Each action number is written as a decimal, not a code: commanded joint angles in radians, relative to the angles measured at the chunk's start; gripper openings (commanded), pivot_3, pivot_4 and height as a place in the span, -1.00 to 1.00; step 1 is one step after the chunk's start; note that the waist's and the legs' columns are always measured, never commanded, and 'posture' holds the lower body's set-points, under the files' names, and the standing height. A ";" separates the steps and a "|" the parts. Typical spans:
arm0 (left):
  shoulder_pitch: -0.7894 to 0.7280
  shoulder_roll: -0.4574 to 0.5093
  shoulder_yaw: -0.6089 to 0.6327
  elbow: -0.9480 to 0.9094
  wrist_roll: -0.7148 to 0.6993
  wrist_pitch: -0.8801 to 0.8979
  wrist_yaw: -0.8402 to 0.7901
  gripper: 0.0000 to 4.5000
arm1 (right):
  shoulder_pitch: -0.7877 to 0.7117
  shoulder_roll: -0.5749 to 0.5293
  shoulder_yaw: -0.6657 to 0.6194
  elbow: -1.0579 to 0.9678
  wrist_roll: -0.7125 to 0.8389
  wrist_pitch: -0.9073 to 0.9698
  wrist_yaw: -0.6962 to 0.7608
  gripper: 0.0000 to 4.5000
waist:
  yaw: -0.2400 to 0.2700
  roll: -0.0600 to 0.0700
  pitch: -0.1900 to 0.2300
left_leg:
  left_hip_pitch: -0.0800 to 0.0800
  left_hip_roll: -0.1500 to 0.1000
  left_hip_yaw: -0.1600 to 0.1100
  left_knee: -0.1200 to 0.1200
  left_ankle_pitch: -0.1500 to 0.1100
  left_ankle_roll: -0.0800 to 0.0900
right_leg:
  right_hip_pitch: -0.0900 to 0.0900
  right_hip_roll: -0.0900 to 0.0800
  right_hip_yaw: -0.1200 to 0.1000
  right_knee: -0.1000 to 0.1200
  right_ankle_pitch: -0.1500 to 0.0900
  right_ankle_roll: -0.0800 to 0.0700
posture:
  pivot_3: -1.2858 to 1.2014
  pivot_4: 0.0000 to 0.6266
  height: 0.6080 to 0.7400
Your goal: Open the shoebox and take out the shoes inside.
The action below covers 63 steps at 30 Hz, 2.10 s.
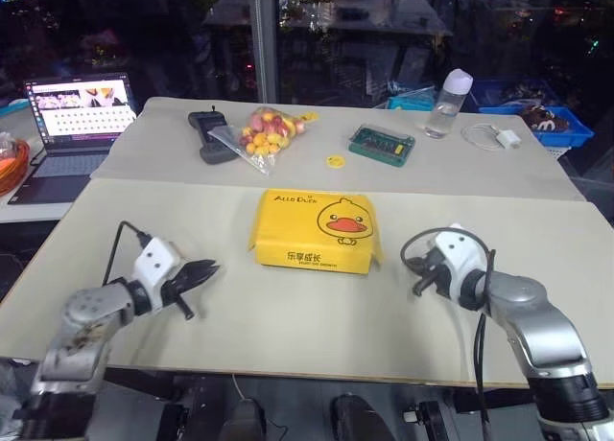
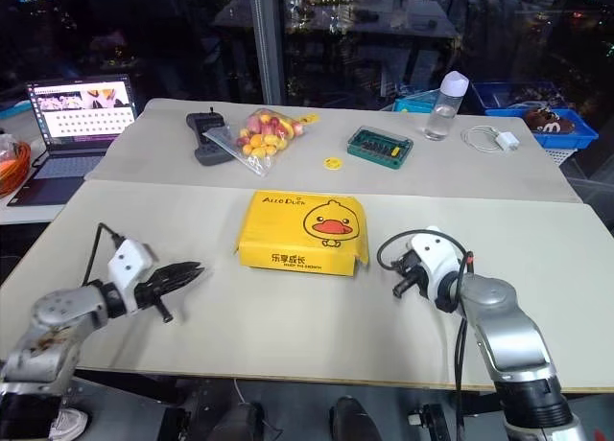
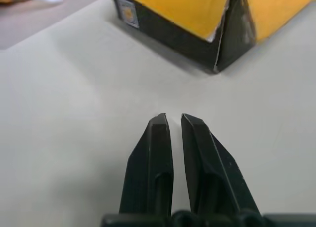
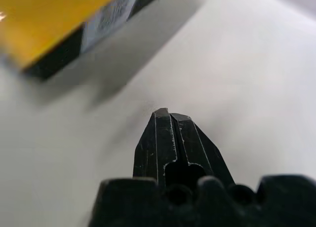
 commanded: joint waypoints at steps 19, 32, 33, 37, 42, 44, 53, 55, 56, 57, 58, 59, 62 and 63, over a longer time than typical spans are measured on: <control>0.056 -0.074 -0.013 -0.250 -0.076 0.021 0.118 -0.78 | -0.017 0.286 0.228 -0.022 -0.093 -0.056 -0.275 -1.00 | 0.008 -0.001 -0.001 | 0.001 0.001 0.000 0.000 0.000 0.000 | 0.001 0.001 -0.001 0.001 0.000 -0.001 | 0.03 -0.52 0.45; 0.061 -0.071 -0.044 -0.258 -0.075 0.025 0.122 -0.78 | -0.080 0.420 0.039 -0.183 0.050 0.049 -0.354 -1.00 | 0.001 -0.001 -0.001 | 0.001 0.001 0.000 0.000 0.000 0.000 | 0.001 0.001 -0.001 0.001 0.000 -0.001 | 0.03 -0.52 0.45; 0.061 -0.071 -0.045 -0.259 -0.075 0.026 0.122 -0.78 | -0.110 0.411 0.029 -0.212 0.070 0.079 -0.344 -1.00 | -0.001 0.000 -0.001 | 0.001 0.001 0.000 0.000 0.000 0.000 | 0.001 0.001 -0.001 0.001 0.000 -0.001 | 0.03 -0.52 0.45; 0.063 -0.074 -0.053 -0.264 -0.071 0.030 0.128 -0.78 | -0.391 0.332 -0.023 -0.232 0.138 0.137 -0.284 -1.00 | -0.005 0.002 0.001 | 0.001 0.001 0.000 0.000 0.000 0.000 | 0.000 0.001 -0.001 0.001 0.000 -0.001 | 0.03 -0.52 0.45; 0.059 -0.082 -0.071 -0.254 -0.069 0.032 0.133 -0.78 | -0.766 0.318 -0.075 0.116 0.055 -0.052 -0.360 -1.00 | 0.001 0.004 0.002 | 0.002 0.003 -0.002 -0.001 0.000 0.000 | 0.000 0.002 -0.004 0.001 0.000 -0.003 | 0.03 -0.52 0.45; 0.069 -0.088 -0.084 -0.259 -0.067 0.021 0.131 -0.78 | -0.882 0.324 -0.071 0.317 0.011 -0.152 -0.390 -1.00 | 0.001 0.004 0.002 | 0.001 0.003 -0.003 -0.001 0.000 0.000 | 0.000 0.002 -0.005 0.001 0.000 -0.004 | 0.03 -0.52 0.45; 0.000 -0.041 0.050 -0.474 -0.314 0.289 0.218 -0.78 | -0.798 0.149 0.100 0.274 0.054 -0.144 0.000 -1.00 | 0.003 0.007 0.004 | -0.008 0.001 -0.005 -0.001 0.000 0.000 | -0.005 0.000 -0.006 0.001 0.003 -0.009 | 0.03 -0.52 0.45; -0.012 -0.002 0.101 -0.538 -0.424 0.405 0.257 -0.78 | -0.778 0.093 0.170 0.232 0.049 -0.164 0.123 -1.00 | -0.001 0.008 0.005 | -0.008 0.001 -0.005 -0.001 0.000 0.000 | -0.005 0.000 -0.006 0.001 0.003 -0.008 | 0.03 -0.52 0.45; -0.014 0.017 0.123 -0.560 -0.469 0.449 0.269 -0.78 | -0.773 0.073 0.196 0.219 0.045 -0.178 0.169 -1.00 | -0.004 0.008 0.005 | -0.008 0.001 -0.005 -0.001 0.000 0.000 | -0.005 0.001 -0.007 0.001 0.003 -0.008 | 0.03 -0.52 0.45; -0.010 0.051 0.149 -0.580 -0.517 0.497 0.267 -0.78 | -0.775 0.053 0.232 0.212 0.040 -0.199 0.231 -1.00 | -0.006 0.008 0.005 | -0.007 0.001 -0.006 -0.001 0.000 0.000 | -0.005 0.001 -0.007 0.001 0.002 -0.007 | 0.03 -0.52 0.45; -0.005 0.079 0.172 -0.590 -0.561 0.535 0.262 -0.78 | -0.781 0.040 0.258 0.213 0.035 -0.214 0.279 -1.00 | -0.008 0.009 0.005 | -0.006 0.002 -0.006 -0.001 0.000 0.000 | -0.005 0.001 -0.007 0.001 0.000 -0.003 | 0.03 -0.52 0.45; -0.001 0.112 0.191 -0.596 -0.600 0.572 0.253 -0.78 | -0.791 0.032 0.288 0.221 0.025 -0.239 0.326 -1.00 | -0.009 0.009 0.005 | -0.006 0.002 -0.006 -0.001 0.000 0.000 | -0.004 0.002 -0.008 0.001 -0.001 -0.002 | 0.03 -0.52 0.45; -0.010 0.158 0.218 -0.583 -0.658 0.619 0.255 -0.78 | -0.815 0.038 0.352 0.266 -0.004 -0.294 0.416 -1.00 | -0.012 0.010 0.006 | -0.002 0.002 -0.006 -0.001 0.000 0.000 | -0.002 0.002 -0.008 0.001 -0.001 -0.003 | 0.03 -0.52 0.45; -0.023 0.162 0.221 -0.571 -0.671 0.629 0.265 -0.78 | -0.825 0.047 0.381 0.295 -0.026 -0.319 0.436 -1.00 | -0.012 0.010 0.006 | 0.000 0.002 -0.006 -0.001 0.000 0.000 | 0.000 0.001 -0.008 0.001 -0.001 -0.003 | 0.03 -0.52 0.45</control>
